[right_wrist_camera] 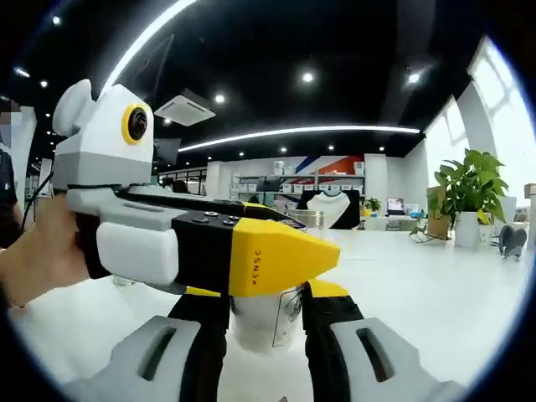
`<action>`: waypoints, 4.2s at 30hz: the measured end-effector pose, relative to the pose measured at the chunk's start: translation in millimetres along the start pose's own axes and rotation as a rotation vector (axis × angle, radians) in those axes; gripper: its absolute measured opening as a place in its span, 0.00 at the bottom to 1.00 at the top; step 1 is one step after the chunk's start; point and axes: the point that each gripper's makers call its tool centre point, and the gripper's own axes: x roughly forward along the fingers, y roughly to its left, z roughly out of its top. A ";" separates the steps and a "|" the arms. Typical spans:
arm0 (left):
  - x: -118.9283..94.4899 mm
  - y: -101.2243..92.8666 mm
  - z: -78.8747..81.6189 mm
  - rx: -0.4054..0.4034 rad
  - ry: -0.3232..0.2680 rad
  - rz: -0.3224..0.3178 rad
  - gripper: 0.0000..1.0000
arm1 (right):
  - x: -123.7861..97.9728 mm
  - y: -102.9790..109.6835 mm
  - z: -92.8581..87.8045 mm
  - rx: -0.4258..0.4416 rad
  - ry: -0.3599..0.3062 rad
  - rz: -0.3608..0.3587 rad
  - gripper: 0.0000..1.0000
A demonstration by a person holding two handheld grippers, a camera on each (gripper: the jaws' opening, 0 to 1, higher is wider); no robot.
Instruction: Rotate the seasoning bottle until the label or dispensing opening points toward the visible target arrow and the bottle remains upright within the marked orientation range
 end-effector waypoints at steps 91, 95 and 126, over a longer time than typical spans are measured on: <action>-3.9 1.8 -3.2 -0.118 -0.050 0.302 0.34 | -9.7 -11.2 -6.7 -0.022 0.033 -0.121 0.33; -4.1 2.1 1.8 -0.109 -0.062 0.277 0.34 | -9.8 -11.5 -2.9 -0.004 0.010 -0.113 0.33; -19.7 3.7 15.6 -0.041 -0.105 0.082 0.33 | -7.0 5.4 -7.2 0.017 0.019 0.013 0.33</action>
